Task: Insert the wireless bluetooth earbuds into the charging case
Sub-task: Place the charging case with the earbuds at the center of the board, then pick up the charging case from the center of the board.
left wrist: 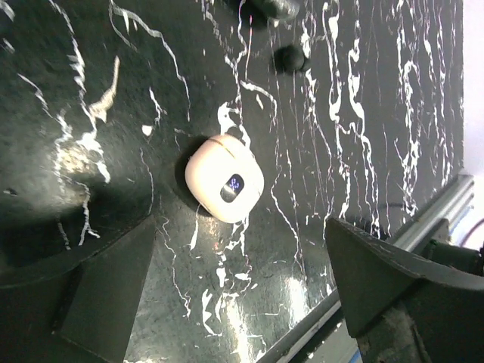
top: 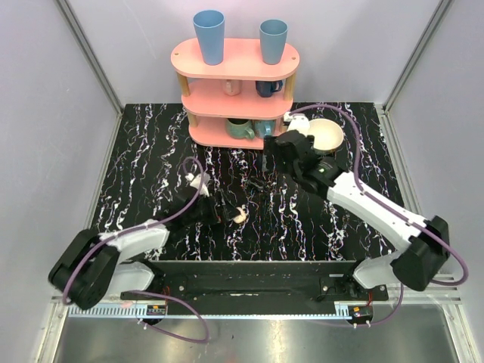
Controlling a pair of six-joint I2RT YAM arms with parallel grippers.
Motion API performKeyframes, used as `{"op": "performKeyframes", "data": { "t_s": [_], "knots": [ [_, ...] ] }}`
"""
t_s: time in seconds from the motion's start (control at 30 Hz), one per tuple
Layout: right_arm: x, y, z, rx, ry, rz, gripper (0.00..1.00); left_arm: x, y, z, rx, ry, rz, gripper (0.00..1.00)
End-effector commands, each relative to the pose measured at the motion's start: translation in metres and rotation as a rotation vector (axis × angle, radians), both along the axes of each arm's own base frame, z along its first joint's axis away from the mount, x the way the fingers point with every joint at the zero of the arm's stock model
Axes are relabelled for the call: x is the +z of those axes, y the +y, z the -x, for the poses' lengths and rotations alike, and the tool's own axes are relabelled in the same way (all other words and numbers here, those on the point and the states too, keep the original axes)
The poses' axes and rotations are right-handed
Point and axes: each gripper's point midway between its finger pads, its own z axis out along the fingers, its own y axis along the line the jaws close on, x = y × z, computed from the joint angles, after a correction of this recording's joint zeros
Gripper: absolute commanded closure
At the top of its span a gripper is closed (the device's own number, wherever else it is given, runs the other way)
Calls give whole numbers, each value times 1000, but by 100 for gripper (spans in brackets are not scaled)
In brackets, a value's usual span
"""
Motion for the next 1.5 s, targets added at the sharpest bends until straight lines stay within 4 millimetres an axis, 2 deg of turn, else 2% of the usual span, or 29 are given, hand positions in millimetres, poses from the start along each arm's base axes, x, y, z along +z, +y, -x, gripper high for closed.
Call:
{"op": "performKeyframes", "data": {
  "t_s": [0.0, 0.07, 0.1, 0.17, 0.23, 0.33, 0.37, 0.57, 0.7, 0.93, 1.1, 1.23, 1.47],
  "knots": [
    [-18, 1, -14, 68, 3, 161, 2, 30, 27, -12, 43, -99, -163, 1],
    [-32, 3, -20, 90, 14, 211, 3, 53, 33, -19, 66, -166, -183, 1],
    [-38, 4, -22, 139, 7, 263, 6, 70, 36, -18, 78, -209, -170, 1],
    [-59, 20, -23, 267, 0, 295, 9, 99, 40, -23, 102, -297, -149, 1],
    [-67, 20, -27, 292, -14, 341, 6, 135, 46, -23, 125, -393, -117, 1],
    [-82, 28, -31, 379, 4, 366, 5, 173, 53, -21, 133, -481, -106, 1],
    [-88, 35, -29, 425, 16, 350, 5, 179, 54, -20, 132, -493, -106, 1],
    [-117, 48, -32, 558, 80, 261, 11, 216, 59, -3, 94, -596, -78, 1],
    [-132, 51, -31, 592, 130, 204, 16, 228, 67, 4, 101, -650, -87, 1],
    [-168, 56, -29, 616, 218, 180, 19, 227, 70, 5, 101, -672, -99, 1],
    [-183, 55, -30, 600, 238, 186, 19, 225, 68, 3, 98, -662, -93, 1],
    [-193, 59, -39, 594, 235, 197, 20, 226, 65, 3, 84, -666, -85, 1],
    [-210, 59, -43, 647, 257, 258, 22, 225, 62, 3, 68, -669, -88, 1]
  ]
}}
